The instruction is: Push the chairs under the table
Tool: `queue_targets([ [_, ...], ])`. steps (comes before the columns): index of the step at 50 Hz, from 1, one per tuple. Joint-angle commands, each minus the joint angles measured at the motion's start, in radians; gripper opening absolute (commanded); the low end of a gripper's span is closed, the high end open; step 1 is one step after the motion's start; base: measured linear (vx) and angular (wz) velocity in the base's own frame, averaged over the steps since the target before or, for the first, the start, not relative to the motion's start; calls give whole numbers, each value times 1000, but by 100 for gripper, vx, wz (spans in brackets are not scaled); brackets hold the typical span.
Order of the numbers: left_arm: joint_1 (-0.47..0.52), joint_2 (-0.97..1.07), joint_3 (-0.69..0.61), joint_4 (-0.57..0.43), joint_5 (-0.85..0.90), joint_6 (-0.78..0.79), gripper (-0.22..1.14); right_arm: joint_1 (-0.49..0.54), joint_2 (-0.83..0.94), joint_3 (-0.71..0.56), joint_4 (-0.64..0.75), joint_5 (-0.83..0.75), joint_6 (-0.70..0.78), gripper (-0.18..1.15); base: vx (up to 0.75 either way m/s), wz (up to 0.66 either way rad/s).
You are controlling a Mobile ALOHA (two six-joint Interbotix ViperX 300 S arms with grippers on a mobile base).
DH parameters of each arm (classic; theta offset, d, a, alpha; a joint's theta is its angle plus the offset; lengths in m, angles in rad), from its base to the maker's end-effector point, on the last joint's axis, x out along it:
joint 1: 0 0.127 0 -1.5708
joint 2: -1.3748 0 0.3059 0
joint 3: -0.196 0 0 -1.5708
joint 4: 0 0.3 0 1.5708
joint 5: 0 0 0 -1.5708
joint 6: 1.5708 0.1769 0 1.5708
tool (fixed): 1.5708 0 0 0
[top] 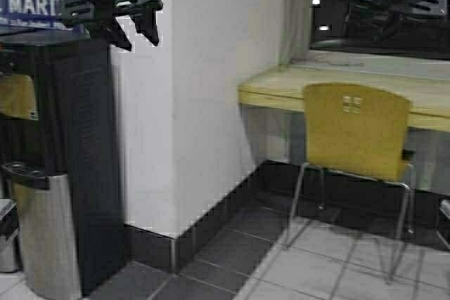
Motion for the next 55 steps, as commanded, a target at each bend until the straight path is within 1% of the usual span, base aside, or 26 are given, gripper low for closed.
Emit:
queue_targets([
  [1, 3, -12, -31, 6, 12, 6, 84, -3, -18, -18, -2, 8, 5, 86, -27, -25],
  [9, 14, -11, -60, 9, 51, 15, 84, -3, -25, -25, 0, 17, 9, 86, -24, -28],
  [15, 44, -8, -40, 38, 55, 37, 84, -3, -26, -23, 2, 18, 9, 86, -20, -28],
  [19, 57, -3, -41, 40, 51, 37, 84, -6, -25, -26, 3, 17, 11, 86, -15, -28],
  [29, 57, -2, -57, 38, 46, 43, 84, -6, -32, -18, 5, 17, 11, 86, -10, -34],
  [55, 57, 55, -80, 35, 43, 38, 84, -6, 28, -40, 5, 18, 9, 86, -5, -41],
])
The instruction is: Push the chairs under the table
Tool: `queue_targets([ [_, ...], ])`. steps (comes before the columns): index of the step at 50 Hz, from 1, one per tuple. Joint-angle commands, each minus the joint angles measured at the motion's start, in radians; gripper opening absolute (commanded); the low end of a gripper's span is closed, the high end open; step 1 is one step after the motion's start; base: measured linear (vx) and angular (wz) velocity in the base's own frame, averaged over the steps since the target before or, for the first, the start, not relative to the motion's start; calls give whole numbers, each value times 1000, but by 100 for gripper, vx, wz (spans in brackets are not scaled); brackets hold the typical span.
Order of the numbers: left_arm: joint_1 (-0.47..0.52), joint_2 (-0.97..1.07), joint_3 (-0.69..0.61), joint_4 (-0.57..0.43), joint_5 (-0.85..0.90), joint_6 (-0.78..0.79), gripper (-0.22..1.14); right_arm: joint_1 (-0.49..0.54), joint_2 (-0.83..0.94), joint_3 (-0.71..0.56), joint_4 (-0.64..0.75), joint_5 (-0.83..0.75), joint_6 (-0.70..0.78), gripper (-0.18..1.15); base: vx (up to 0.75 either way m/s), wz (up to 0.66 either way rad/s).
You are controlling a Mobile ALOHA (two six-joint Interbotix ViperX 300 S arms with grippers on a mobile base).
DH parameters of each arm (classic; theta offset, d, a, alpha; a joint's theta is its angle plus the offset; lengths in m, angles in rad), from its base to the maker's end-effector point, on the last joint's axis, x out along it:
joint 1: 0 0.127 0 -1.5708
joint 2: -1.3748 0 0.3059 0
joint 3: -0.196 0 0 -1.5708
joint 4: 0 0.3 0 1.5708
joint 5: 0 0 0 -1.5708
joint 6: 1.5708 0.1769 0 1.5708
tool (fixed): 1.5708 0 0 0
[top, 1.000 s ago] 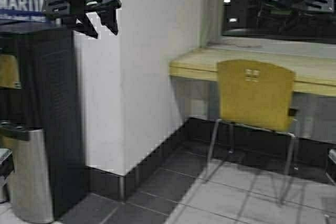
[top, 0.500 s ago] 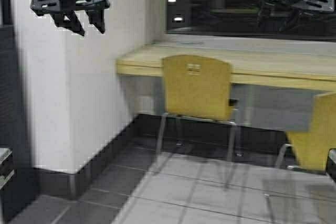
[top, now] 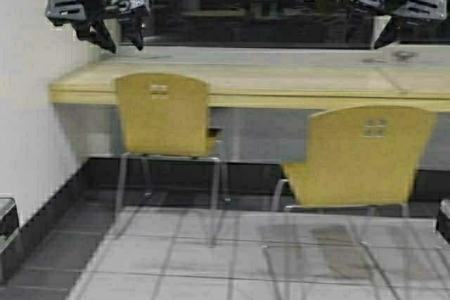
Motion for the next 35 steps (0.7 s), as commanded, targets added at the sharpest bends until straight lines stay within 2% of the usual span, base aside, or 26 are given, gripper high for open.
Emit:
queue_targets([
  [1, -2, -5, -23, -2, -6, 0, 84, 0, -8, -20, 2, -5, 0, 86, -1, -37],
  [35, -2, 29, -32, -2, -8, 3, 84, 0, 5, -21, 15, 3, 3, 86, 5, -29],
])
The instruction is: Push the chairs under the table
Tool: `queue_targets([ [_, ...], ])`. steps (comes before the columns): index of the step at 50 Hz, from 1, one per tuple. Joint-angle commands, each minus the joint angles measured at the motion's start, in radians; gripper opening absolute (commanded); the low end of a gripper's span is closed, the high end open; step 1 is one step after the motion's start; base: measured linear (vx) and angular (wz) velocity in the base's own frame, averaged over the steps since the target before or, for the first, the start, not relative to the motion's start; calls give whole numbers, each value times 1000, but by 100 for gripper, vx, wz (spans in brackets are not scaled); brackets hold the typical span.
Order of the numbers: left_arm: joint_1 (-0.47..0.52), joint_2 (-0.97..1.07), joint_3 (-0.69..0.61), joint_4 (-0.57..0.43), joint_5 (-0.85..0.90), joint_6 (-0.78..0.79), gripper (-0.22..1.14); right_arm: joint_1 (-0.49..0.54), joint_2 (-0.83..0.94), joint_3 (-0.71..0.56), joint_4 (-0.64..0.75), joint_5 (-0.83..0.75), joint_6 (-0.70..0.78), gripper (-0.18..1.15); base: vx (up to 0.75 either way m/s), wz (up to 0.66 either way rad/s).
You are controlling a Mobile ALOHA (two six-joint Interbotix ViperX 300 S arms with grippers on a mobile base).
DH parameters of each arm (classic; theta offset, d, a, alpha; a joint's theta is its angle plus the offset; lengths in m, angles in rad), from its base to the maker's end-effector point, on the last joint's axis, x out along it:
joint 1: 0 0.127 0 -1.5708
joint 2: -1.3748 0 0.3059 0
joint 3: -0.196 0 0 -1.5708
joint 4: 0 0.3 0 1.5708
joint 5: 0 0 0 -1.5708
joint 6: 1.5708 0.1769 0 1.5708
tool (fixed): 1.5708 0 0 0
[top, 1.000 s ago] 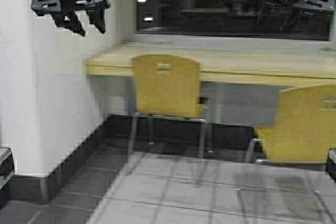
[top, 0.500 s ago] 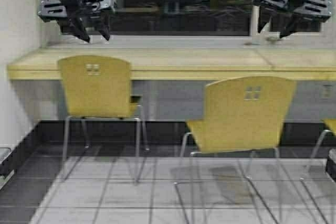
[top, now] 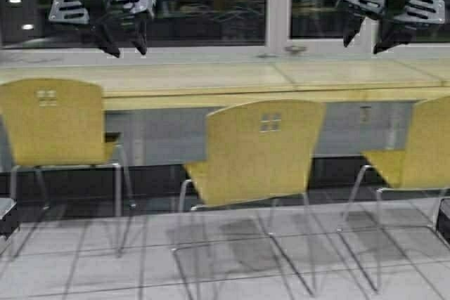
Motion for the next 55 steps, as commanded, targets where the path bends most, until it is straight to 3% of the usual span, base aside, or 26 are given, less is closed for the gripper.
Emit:
queue_targets([
  [1, -2, 2, -21, -2, -8, 2, 84, -2, -11, -23, 14, 2, 2, 86, 10, -27],
  [39, 2, 5, -6, 9, -11, 8, 84, -2, -11, -43, 46, 17, 3, 86, 17, -23],
  [55, 2, 29, -17, -32, -18, -18, 84, -2, -6, -44, 55, 21, 29, 86, 21, -4],
])
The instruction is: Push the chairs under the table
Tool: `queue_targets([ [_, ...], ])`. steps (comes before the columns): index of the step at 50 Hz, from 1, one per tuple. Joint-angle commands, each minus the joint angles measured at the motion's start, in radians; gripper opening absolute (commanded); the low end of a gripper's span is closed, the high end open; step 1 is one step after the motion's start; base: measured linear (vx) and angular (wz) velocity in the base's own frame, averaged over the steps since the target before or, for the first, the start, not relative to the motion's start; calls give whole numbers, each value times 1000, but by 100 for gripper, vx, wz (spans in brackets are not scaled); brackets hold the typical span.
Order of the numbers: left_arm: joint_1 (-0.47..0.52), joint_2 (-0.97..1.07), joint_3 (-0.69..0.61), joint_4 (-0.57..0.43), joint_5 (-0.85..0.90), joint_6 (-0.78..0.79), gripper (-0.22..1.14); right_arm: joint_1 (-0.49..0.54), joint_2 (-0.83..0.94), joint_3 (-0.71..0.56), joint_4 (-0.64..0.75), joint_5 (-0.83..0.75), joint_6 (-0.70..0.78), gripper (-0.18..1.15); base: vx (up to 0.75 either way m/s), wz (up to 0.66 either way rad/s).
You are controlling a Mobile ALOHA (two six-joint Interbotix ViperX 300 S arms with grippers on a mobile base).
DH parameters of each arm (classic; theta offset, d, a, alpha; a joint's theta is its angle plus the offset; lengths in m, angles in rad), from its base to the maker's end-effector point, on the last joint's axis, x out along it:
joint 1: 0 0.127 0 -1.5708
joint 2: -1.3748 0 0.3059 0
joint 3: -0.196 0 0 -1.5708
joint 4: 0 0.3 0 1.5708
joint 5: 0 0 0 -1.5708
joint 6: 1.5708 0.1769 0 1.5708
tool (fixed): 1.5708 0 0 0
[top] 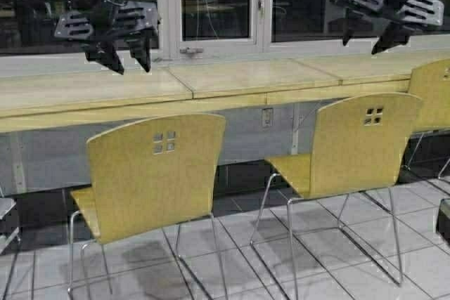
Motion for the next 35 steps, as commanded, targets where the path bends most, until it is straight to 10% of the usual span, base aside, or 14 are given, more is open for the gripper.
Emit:
queue_targets([
  [1, 0, -25, -25, -18, -6, -6, 84, 0, -12, -26, 2, -2, 5, 86, 20, 3],
  [35, 0, -57, -21, -25, -8, -14, 84, 0, -29, 12, -6, 0, 0, 86, 31, 7],
])
